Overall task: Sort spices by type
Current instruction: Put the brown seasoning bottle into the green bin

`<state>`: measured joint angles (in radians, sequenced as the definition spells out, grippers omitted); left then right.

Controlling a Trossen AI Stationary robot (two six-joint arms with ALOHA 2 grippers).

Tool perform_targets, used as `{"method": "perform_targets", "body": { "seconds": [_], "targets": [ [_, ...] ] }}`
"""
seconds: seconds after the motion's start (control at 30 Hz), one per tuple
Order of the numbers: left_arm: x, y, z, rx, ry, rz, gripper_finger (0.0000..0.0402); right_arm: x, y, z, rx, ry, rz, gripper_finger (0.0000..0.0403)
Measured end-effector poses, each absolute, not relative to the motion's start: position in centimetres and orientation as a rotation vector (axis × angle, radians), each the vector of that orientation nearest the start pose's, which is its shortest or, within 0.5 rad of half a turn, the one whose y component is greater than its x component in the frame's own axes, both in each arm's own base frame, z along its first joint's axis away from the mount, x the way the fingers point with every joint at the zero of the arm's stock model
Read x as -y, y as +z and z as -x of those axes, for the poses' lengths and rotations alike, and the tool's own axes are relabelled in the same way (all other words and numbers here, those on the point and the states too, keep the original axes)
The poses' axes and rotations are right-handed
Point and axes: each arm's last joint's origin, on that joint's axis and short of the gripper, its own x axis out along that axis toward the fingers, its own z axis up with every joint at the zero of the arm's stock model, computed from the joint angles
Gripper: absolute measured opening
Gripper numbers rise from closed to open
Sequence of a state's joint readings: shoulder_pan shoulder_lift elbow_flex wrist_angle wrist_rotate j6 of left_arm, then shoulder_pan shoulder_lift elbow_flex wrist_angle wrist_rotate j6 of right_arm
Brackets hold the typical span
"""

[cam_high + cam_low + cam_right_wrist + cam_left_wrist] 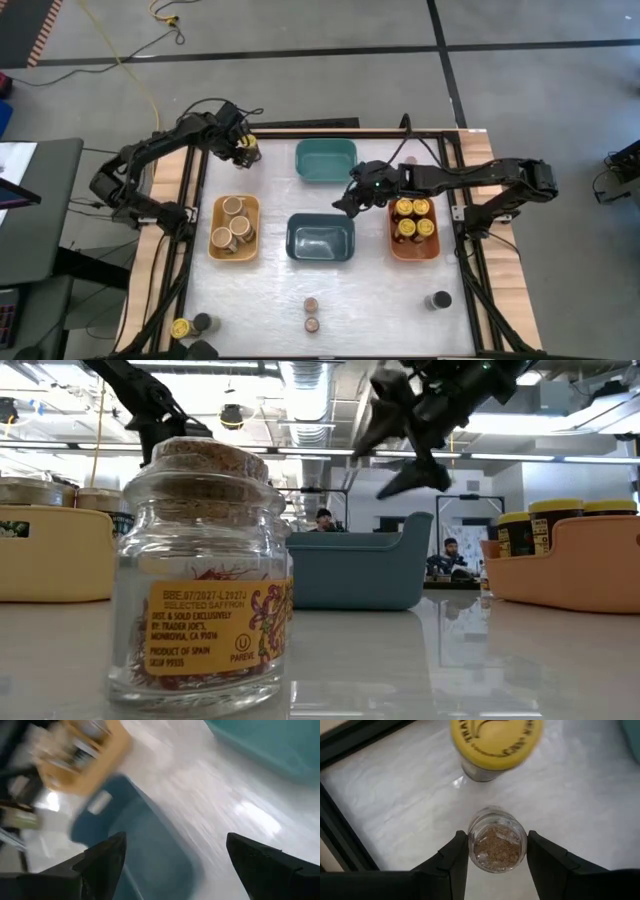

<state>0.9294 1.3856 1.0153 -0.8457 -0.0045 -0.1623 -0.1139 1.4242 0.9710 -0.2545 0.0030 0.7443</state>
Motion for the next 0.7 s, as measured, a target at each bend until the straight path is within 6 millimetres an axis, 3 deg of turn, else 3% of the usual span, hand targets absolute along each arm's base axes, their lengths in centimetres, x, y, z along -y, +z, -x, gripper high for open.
{"method": "perform_targets", "body": {
  "seconds": [0.17,0.37,0.53,0.7],
  "targets": [
    [-19.1,25.1,-15.3,-1.047,0.865,0.651,0.0164,3.3,23.9,-28.5,-0.790,-0.452,-0.788,0.0368],
    [-17.9,27.3,-16.0,-0.980,0.835,0.608,0.0164,3.7,25.6,-26.1,-0.787,-0.540,-0.780,0.0368],
    [-17.6,30.8,-17.7,-0.881,0.792,0.540,0.0164,4.3,27.8,-23.4,-0.721,-0.625,-0.721,0.0368],
    [-17.9,33.8,-20.7,-0.810,0.741,0.494,0.0164,4.8,28.9,-21.2,-0.720,-0.662,-0.717,0.0368]
  ]
}}
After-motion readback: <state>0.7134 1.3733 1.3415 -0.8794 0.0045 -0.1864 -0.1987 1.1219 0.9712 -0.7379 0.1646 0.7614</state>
